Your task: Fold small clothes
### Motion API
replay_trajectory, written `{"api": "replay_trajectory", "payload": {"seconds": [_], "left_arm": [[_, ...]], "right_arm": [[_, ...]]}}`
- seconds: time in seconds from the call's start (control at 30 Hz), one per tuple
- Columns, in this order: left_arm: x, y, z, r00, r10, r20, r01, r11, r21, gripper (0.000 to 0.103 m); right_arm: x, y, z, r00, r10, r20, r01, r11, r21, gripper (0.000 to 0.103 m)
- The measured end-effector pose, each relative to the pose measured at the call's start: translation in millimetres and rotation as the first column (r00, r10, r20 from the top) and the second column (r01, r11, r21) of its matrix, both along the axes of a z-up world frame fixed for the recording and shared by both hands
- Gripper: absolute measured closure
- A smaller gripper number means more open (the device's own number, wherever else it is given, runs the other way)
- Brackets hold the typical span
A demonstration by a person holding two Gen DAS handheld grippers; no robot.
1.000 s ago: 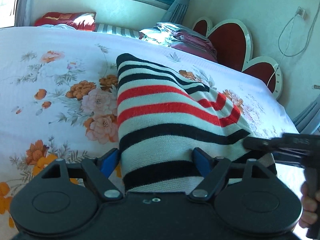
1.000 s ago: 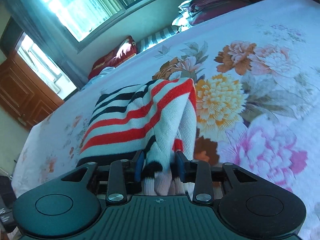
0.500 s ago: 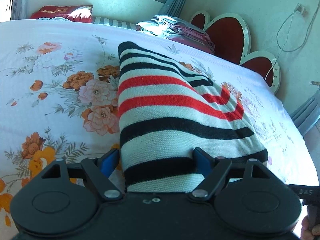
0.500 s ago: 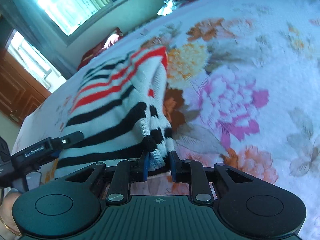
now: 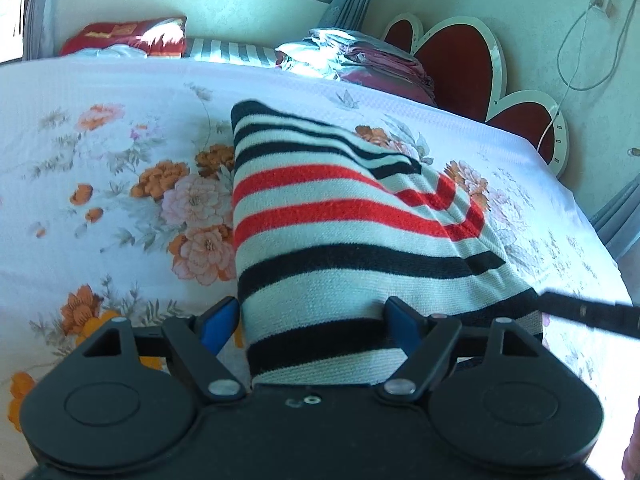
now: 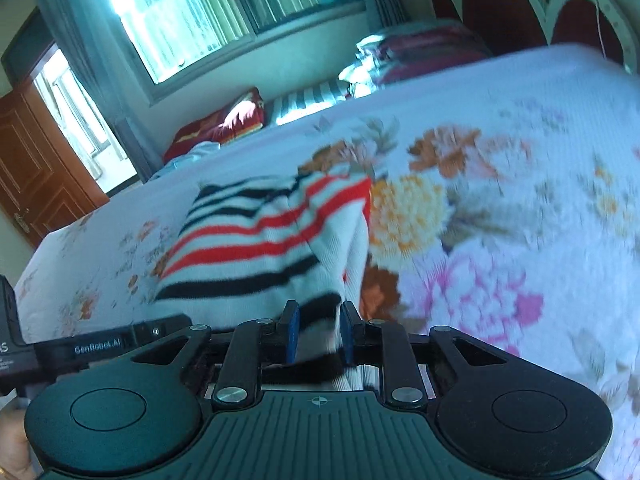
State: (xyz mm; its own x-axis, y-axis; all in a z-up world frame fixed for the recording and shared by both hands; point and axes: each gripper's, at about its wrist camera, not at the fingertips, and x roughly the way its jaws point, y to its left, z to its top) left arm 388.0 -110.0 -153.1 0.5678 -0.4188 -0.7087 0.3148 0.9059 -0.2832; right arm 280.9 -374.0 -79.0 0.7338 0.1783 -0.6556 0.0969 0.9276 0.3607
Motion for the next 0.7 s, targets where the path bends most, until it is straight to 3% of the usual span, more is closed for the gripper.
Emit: {"api": "replay_trajectory", "payload": {"seconds": [0.17,0.33,0.53,0.7], "left_arm": [[4.3,-0.8,14.1,0.999,0.015,0.035,-0.015,1.0,-0.008,0.026],[17.5,-8.0,20.1,0.998,0.017,0.054,-0.017,1.0,-0.007,0.026],[24.8,-14.7,1.5,0.999,-0.003,0.038,0.002,0.999,0.032,0.022],[29.8,-10.3,-2.8,1.0,0.011,0.004,-0.011,1.0,0.004,0.02]], "right_arm": [[18.1,26.1,12.0,0.996,0.049,0.07,-0.04,0.991,-0.125,0.082],[35.1,31.6,-0.4,0.997,0.073,0.039,-0.066,0.986,-0.155,0.082],[35.7,19.5,-32.1,0.997,0.065,-0.035,-0.071,0.979,-0.192,0.085],[38.9,13.2,-35.6,0.996,0.07,-0.052,-0.078,0.98,-0.183,0.084]]}}
